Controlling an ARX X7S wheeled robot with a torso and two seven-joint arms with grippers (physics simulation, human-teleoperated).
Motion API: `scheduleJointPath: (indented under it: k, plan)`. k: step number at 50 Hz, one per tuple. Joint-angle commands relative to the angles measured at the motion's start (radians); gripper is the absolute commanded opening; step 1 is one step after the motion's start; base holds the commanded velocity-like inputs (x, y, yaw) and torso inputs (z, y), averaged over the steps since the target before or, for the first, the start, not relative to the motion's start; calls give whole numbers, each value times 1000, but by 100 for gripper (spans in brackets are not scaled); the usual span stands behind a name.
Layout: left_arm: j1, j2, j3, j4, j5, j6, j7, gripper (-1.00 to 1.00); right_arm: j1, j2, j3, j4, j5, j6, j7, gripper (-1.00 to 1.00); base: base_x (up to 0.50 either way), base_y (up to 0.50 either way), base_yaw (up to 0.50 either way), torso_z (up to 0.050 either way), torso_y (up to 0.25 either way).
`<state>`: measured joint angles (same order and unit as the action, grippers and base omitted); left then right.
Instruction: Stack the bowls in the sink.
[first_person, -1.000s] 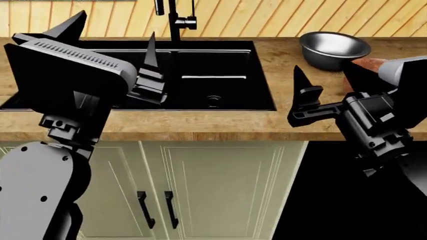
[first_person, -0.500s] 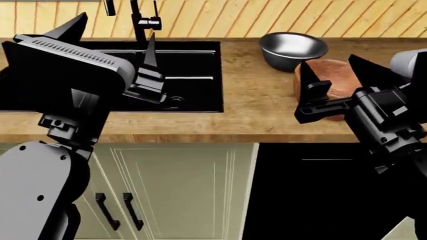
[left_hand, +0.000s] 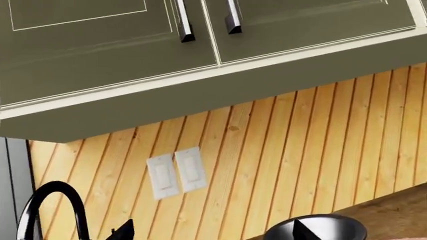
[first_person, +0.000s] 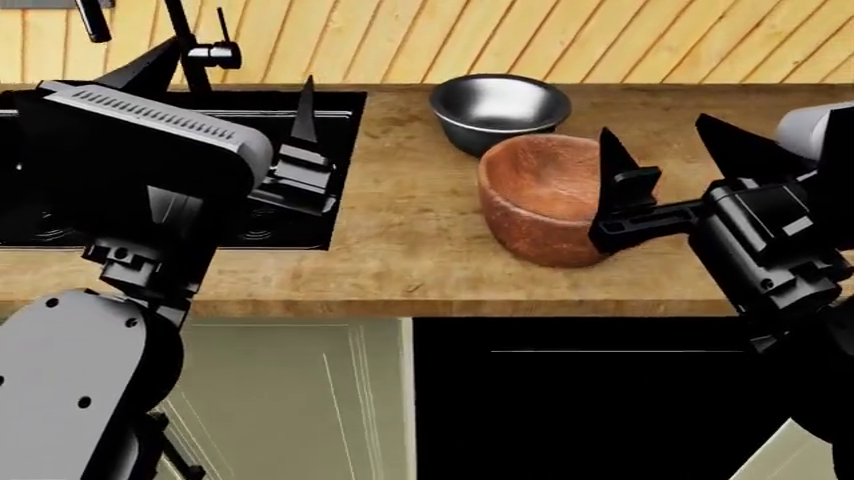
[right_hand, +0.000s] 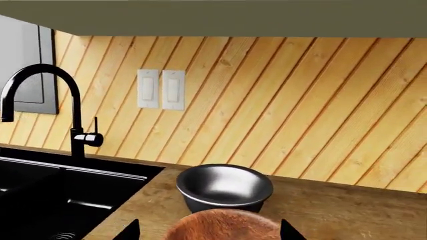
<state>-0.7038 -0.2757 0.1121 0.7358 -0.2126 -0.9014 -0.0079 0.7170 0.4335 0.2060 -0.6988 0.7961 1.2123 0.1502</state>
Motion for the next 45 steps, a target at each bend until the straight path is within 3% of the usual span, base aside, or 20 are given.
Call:
scheduleJointPath:
  k: [1, 31, 40, 45]
  plan:
    - [6, -1, 2, 1, -3, -4, -8, 100, -9, 8, -13, -3, 7, 4, 5, 100, 500, -285, 0, 0, 0]
    - [9, -9, 10, 9, -16, -9, -21, 100, -33, 9, -7, -14, 36, 0, 24, 100, 500, -105, 0, 0, 1]
    - [-7, -15, 22, 0, -16, -19, -21, 100, -40, 15, -16, -3, 24, -15, 26, 100, 20, 0, 0, 0, 0]
    - [-63, -11, 39, -29, -57, -97, 12, 100, 23, -19, 83, 62, 208, 178, 58, 100, 0, 0, 0, 0, 0]
